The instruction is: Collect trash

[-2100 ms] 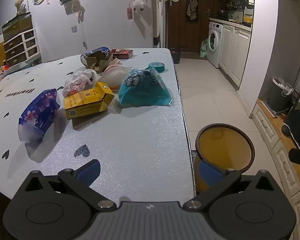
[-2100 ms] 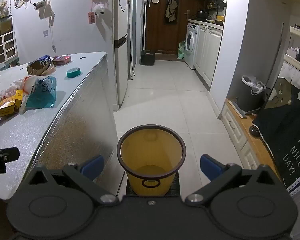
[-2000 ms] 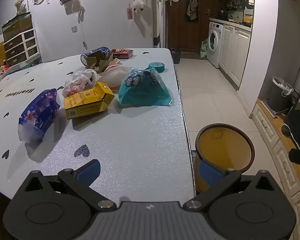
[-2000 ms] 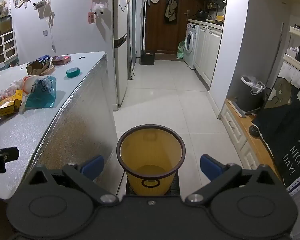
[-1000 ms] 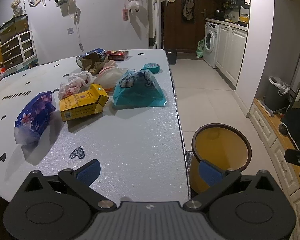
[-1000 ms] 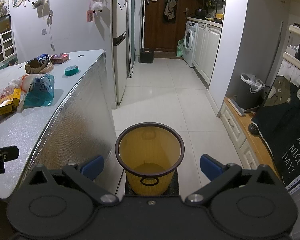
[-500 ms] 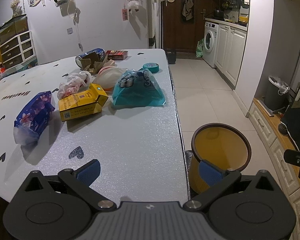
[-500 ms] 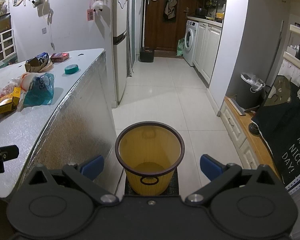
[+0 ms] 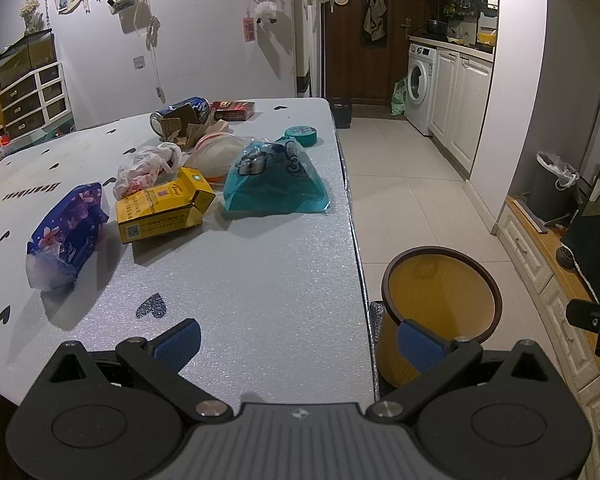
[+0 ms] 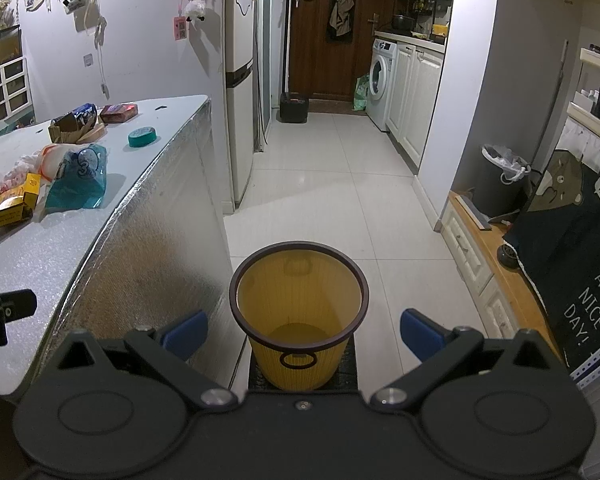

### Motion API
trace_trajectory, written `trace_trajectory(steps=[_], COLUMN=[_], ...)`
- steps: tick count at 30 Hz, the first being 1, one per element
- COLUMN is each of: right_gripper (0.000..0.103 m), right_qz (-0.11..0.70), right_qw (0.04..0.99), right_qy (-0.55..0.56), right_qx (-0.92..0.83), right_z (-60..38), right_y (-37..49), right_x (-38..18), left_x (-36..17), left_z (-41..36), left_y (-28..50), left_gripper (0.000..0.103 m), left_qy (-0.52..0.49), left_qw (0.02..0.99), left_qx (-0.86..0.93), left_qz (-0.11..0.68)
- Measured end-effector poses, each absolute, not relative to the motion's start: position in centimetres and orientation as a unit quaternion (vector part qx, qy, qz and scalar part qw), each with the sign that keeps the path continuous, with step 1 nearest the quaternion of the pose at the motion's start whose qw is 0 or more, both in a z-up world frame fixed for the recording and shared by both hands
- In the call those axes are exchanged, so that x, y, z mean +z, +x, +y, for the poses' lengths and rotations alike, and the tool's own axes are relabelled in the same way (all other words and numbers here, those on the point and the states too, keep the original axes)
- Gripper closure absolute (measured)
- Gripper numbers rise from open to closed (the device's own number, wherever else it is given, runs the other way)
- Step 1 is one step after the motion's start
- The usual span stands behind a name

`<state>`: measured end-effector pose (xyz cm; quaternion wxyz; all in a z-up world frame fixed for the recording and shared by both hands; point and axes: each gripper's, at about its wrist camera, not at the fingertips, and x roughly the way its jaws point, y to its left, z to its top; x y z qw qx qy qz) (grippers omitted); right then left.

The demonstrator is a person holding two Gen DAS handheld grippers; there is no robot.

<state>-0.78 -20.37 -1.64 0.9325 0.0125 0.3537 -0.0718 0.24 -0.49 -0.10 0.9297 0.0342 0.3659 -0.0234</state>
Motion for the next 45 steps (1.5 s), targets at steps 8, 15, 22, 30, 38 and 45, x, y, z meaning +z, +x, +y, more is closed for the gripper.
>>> trace_trajectory(steps=[8,15,22,30,38,45], right_gripper=[0.0,0.0,0.0,0.0,0.0,0.0], right_qz=[0.356,0.357,0.359,0.355,0.316,0.271], right_qw=[0.932,0.931,0.93,0.932,0.948,0.962], right_qy=[0.011,0.009,0.009,0.008,0.023,0.029], right_qx=[-0.07,-0.071,-0.071,-0.071,-0.039,0.022], right_z=[-20.2,-20.5,-20.7,-20.6,-20.6,-19.6], right_y=[-0.6,-0.6,-0.5,-0.3,-0.2,1.1], right_x=[-1.6,-1.4,-1.5,-1.5,-0.7,0.0], left_x=[-0.1,-0.1,-0.1,0.1,1.0,1.6], left_z=[-0.5,-0.8,-1.2,-1.2,0.2,2.8], left_y=[0.2,0.3,0.4,0.5,0.8,1.2], left_gripper=[0.0,0.0,0.0,0.0,0.0,0.0], left_qy=[0.034,0.034,0.035,0.033,0.025,0.014], left_qw=[0.93,0.93,0.93,0.932,0.944,0.951], left_qx=[-0.023,-0.025,-0.026,-0.025,-0.018,0.002], left_qz=[0.366,0.364,0.364,0.36,0.328,0.308])
